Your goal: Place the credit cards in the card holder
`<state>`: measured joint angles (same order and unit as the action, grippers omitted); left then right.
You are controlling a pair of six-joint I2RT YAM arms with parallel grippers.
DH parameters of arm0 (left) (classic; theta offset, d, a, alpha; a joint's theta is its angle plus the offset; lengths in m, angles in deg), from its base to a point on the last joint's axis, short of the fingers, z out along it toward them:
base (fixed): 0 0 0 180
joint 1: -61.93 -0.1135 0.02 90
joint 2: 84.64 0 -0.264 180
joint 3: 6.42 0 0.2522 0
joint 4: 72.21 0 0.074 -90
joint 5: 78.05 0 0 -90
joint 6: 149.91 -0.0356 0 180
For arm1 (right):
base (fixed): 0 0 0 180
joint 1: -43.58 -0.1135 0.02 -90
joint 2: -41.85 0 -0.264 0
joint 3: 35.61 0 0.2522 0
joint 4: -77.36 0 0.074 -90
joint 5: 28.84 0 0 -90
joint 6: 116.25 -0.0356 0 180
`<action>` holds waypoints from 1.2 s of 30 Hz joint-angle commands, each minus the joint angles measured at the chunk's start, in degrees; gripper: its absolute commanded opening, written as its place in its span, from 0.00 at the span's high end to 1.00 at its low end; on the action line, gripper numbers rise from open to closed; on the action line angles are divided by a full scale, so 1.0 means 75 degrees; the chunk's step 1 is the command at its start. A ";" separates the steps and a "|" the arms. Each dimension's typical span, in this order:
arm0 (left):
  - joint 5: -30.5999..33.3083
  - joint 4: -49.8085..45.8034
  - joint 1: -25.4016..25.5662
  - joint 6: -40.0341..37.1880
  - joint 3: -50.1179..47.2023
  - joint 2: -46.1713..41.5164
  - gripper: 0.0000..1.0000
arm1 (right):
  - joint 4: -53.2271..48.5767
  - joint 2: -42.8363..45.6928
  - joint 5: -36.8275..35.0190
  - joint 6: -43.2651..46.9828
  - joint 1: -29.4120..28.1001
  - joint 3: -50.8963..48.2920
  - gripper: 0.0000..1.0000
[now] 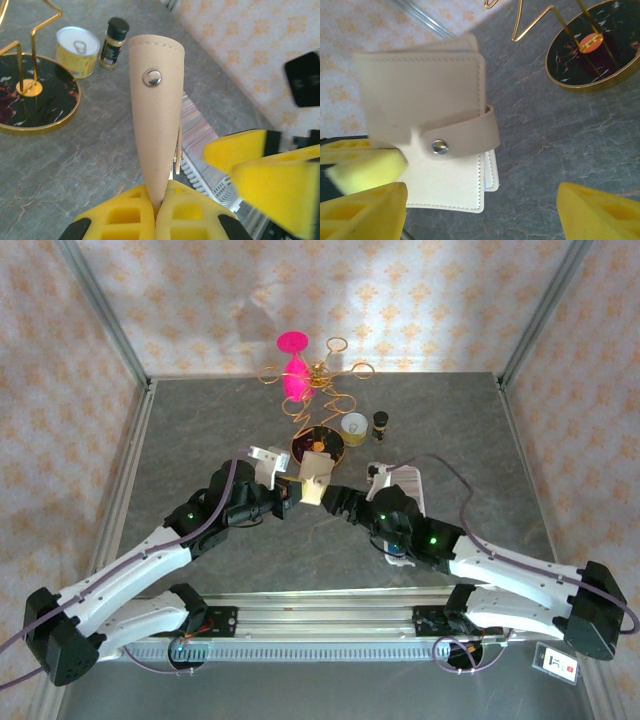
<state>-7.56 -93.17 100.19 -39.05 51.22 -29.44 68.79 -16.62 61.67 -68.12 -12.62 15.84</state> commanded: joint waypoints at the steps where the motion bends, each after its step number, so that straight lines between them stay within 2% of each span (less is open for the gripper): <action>1: -0.0266 0.0462 0.0032 -0.0310 -0.0067 -0.0251 1.00 | 0.0147 -0.0261 0.0263 0.0167 -0.0040 0.0482 0.22; 8: -0.0449 0.0697 0.0031 -0.0318 -0.0193 -0.0342 1.00 | 0.0129 -0.0674 0.0113 0.0386 -0.0040 0.1020 0.22; 12: -0.0480 0.0662 0.0030 -0.0341 -0.0185 -0.0339 1.00 | -0.0063 -0.0829 -0.0316 0.0297 -0.0040 0.1136 0.23; 18: -0.0432 0.0749 0.0032 -0.0286 -0.0304 -0.0504 1.00 | -0.0657 -0.1190 -0.0692 -0.0036 0.0076 0.1264 0.30; 25: 0.0260 0.0370 0.0021 -0.0327 -0.0194 -0.0335 1.00 | -0.2189 -0.1593 -0.1674 -0.1270 0.0451 0.1050 0.40; 30: 0.0682 0.0144 0.0033 -0.0301 -0.0134 -0.0178 1.00 | -0.2033 -0.1460 -0.1683 -0.1441 0.0524 0.0751 0.42; 36: 0.0971 0.0102 0.0028 -0.0217 -0.0153 0.0050 1.00 | -0.1254 -0.0704 -0.1044 -0.0898 0.0522 0.0526 0.41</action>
<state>-2.75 -92.62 100.19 -40.49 48.86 -29.61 55.92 -26.59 52.78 -76.68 -8.49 20.89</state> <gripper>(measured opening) 0.050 0.585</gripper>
